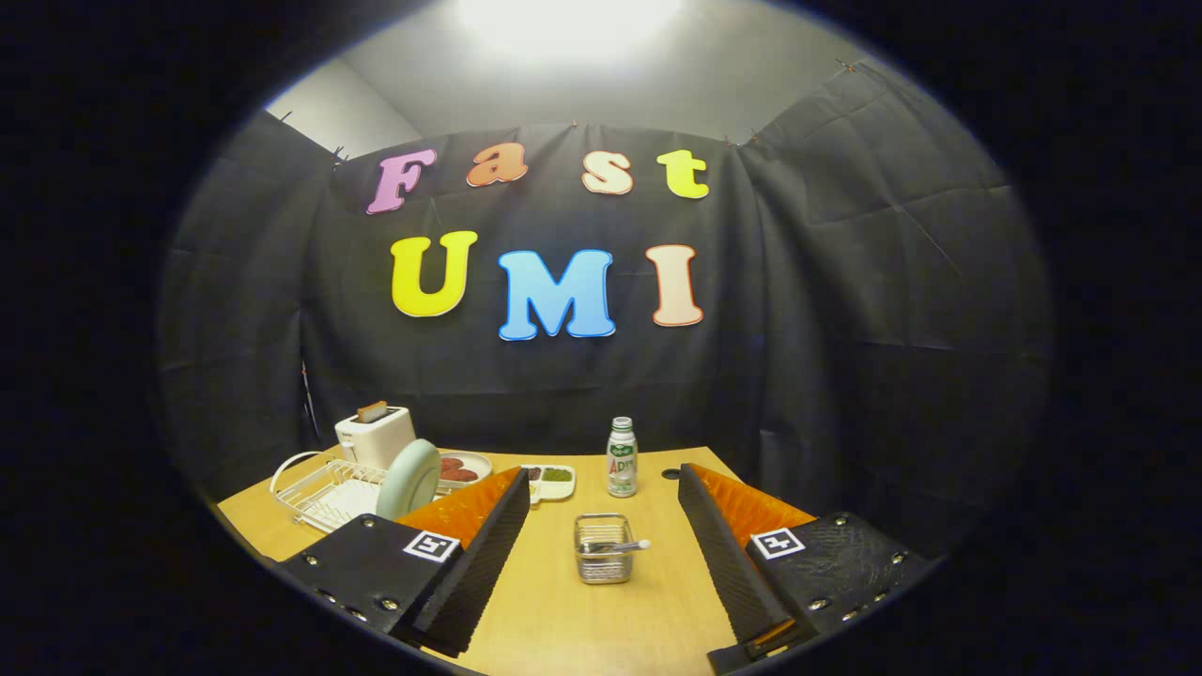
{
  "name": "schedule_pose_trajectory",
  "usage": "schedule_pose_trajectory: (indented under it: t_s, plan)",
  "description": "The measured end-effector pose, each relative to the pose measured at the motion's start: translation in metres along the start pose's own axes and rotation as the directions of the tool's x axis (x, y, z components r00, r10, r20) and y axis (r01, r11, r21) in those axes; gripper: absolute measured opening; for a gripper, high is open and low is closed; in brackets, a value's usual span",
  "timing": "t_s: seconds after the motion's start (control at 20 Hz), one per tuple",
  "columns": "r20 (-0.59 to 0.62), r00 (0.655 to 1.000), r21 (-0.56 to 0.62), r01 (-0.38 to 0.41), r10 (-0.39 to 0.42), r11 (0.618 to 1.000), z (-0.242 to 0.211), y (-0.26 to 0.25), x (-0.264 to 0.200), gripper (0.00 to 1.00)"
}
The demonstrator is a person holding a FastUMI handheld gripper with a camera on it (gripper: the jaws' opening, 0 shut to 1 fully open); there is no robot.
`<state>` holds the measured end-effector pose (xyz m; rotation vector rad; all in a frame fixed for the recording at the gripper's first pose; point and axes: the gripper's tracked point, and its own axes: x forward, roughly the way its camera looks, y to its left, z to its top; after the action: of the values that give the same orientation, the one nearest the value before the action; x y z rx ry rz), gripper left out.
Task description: Take the plate from the dish rack, then take the spoon from the basket and place it into the plate.
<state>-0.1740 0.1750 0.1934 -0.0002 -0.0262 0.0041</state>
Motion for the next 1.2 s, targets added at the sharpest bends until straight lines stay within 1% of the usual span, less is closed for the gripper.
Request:
schedule_pose_trajectory:
  t_s: [0.2, 0.4, 0.55, 0.85, 0.95, 1.1, 1.15, 1.2]
  plan:
    - [-0.028, 0.999, 0.029, -0.04, 0.041, 0.999, 0.003, 0.068, 0.031, 0.97]
    - [-0.051, 0.996, 0.082, -0.07, 0.074, 0.994, 0.001, 0.124, 0.069, 0.97]
    - [-0.107, 0.99, 0.117, -0.084, 0.097, 0.99, -0.017, 0.155, 0.098, 0.97]
    - [-0.277, 0.952, 0.16, -0.084, 0.126, 0.983, -0.075, 0.195, 0.15, 0.97]
    - [-0.325, 0.936, 0.17, -0.083, 0.135, 0.982, -0.092, 0.205, 0.163, 0.97]
    - [-0.385, 0.906, 0.195, -0.106, 0.175, 0.975, -0.113, 0.222, 0.179, 0.97]
    - [-0.408, 0.895, 0.201, -0.104, 0.18, 0.974, -0.124, 0.226, 0.186, 0.92]
    - [-0.426, 0.884, 0.213, -0.107, 0.191, 0.971, -0.132, 0.231, 0.191, 0.9]
